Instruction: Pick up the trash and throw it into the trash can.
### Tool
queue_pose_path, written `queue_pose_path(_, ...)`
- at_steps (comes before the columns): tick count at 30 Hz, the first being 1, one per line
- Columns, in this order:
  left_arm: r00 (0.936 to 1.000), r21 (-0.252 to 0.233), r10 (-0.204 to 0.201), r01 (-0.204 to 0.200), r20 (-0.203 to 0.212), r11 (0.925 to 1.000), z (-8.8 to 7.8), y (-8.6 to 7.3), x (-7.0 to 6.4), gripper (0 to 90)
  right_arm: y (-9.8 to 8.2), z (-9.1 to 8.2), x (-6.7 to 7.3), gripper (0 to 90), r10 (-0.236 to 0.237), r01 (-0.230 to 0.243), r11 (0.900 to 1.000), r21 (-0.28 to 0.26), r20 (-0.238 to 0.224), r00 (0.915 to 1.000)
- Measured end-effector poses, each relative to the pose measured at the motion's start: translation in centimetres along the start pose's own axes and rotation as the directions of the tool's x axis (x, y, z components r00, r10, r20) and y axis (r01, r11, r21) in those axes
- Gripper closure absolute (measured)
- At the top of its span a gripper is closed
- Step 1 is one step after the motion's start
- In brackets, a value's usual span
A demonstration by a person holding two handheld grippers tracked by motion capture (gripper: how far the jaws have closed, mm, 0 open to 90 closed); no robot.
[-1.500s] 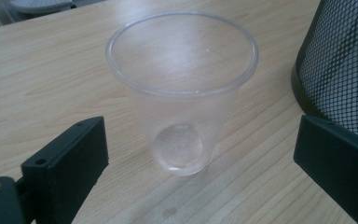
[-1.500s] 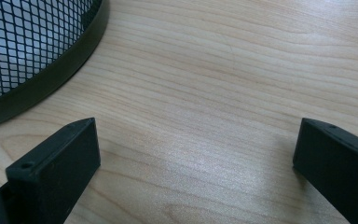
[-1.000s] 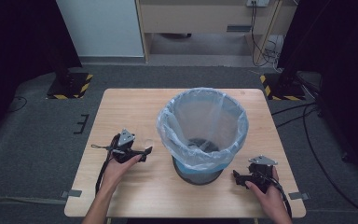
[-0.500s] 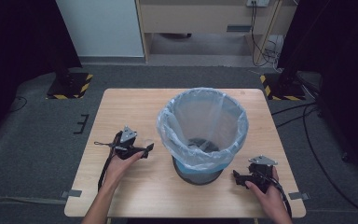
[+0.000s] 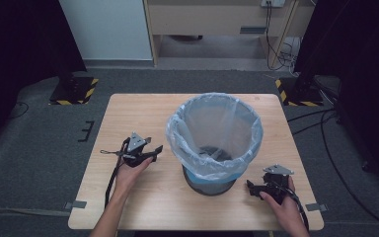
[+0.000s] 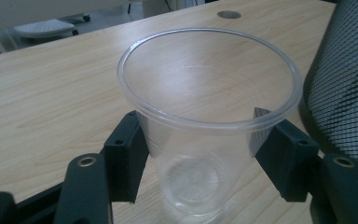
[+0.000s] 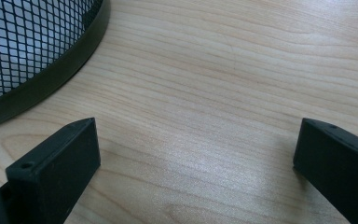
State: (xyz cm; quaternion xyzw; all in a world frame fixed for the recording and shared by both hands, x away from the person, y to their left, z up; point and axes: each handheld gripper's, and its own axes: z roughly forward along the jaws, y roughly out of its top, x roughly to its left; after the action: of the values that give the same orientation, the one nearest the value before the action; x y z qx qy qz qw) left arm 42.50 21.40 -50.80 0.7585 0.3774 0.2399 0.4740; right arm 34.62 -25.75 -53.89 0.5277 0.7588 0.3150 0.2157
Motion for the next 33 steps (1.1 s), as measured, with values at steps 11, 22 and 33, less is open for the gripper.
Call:
queue_pose_path(11, 0.9972, -0.066, 0.048, -0.045, 0.057, 0.9968, -2.6, 0.9, -0.3, 40.2, 0.0, 0.0, 0.0, 0.4, 0.000, 0.000, 1.000, 0.000, 0.000, 1.0000)
queue_pose_path(22, 0.9915, -0.118, 0.066, -0.053, 0.112, 0.9916, -4.5, 1.3, 0.4, 42.6, 0.0, 0.0, 0.0, 0.4, -0.001, 0.001, 1.000, 0.000, -0.001, 1.0000)
queue_pose_path(33, 0.9897, -0.111, 0.069, -0.055, 0.126, 0.9923, -4.8, 1.5, 0.5, 44.7, 0.0, 0.0, 0.0, 0.4, -0.004, 0.004, 1.000, -0.001, -0.001, 1.0000)
